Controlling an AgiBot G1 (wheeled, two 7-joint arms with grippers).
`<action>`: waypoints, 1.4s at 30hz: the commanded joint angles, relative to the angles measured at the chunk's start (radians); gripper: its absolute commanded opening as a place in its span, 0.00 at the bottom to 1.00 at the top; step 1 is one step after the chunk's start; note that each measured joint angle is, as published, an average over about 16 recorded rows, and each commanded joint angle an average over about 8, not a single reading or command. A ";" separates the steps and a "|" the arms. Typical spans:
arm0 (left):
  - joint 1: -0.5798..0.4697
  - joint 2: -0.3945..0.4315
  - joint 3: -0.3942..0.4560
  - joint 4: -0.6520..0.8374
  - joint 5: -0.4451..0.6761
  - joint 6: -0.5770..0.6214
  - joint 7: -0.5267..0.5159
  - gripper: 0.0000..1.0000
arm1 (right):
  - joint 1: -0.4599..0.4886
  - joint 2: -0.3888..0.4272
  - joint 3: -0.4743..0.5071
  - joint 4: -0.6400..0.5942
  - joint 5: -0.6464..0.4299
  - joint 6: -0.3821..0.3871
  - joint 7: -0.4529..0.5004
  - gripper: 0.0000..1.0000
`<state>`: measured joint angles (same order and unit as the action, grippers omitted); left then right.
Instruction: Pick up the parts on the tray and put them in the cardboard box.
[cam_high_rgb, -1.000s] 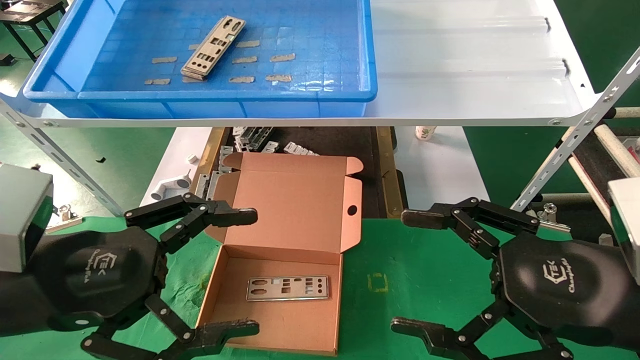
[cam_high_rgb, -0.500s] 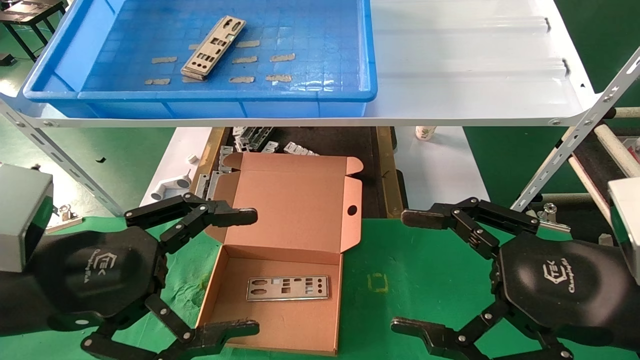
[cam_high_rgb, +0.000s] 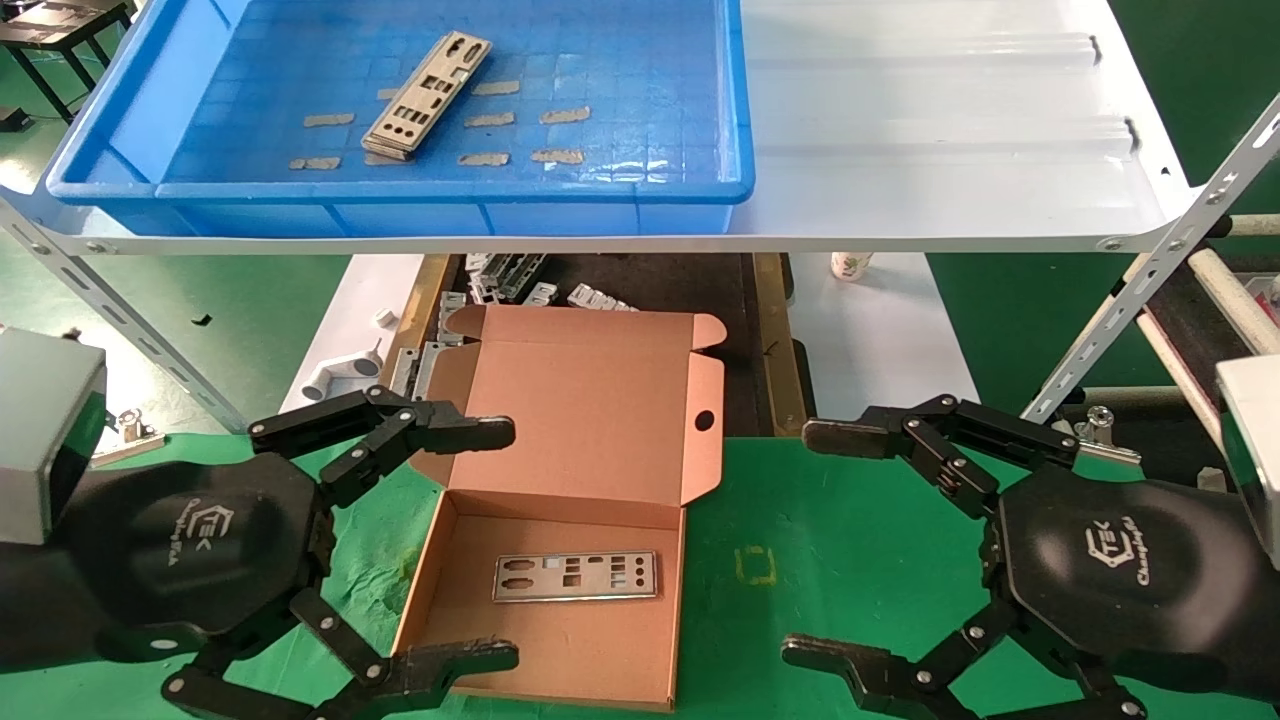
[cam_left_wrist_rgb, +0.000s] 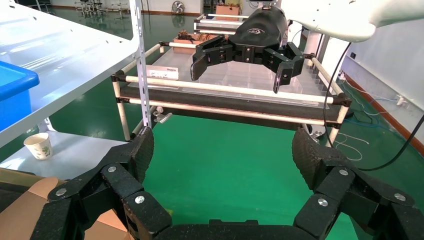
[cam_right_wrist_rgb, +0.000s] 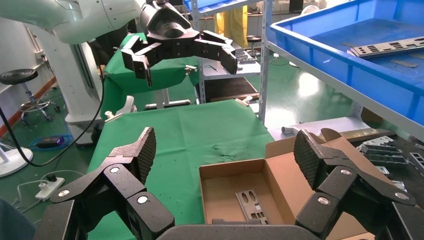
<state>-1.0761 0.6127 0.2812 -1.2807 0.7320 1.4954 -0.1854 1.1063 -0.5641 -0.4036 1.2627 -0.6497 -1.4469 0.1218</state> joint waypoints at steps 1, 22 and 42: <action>0.000 0.000 0.000 0.000 0.000 0.000 0.000 1.00 | 0.000 0.000 0.000 0.000 0.000 0.000 0.000 1.00; 0.000 0.000 0.000 0.000 0.000 0.000 0.000 1.00 | 0.000 0.000 0.000 0.000 0.000 0.000 0.000 1.00; 0.000 0.000 0.000 0.000 0.000 0.000 0.000 1.00 | 0.000 0.000 0.000 0.000 0.000 0.000 0.000 1.00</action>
<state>-1.0761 0.6127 0.2812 -1.2807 0.7319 1.4954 -0.1854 1.1063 -0.5641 -0.4036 1.2627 -0.6497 -1.4469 0.1218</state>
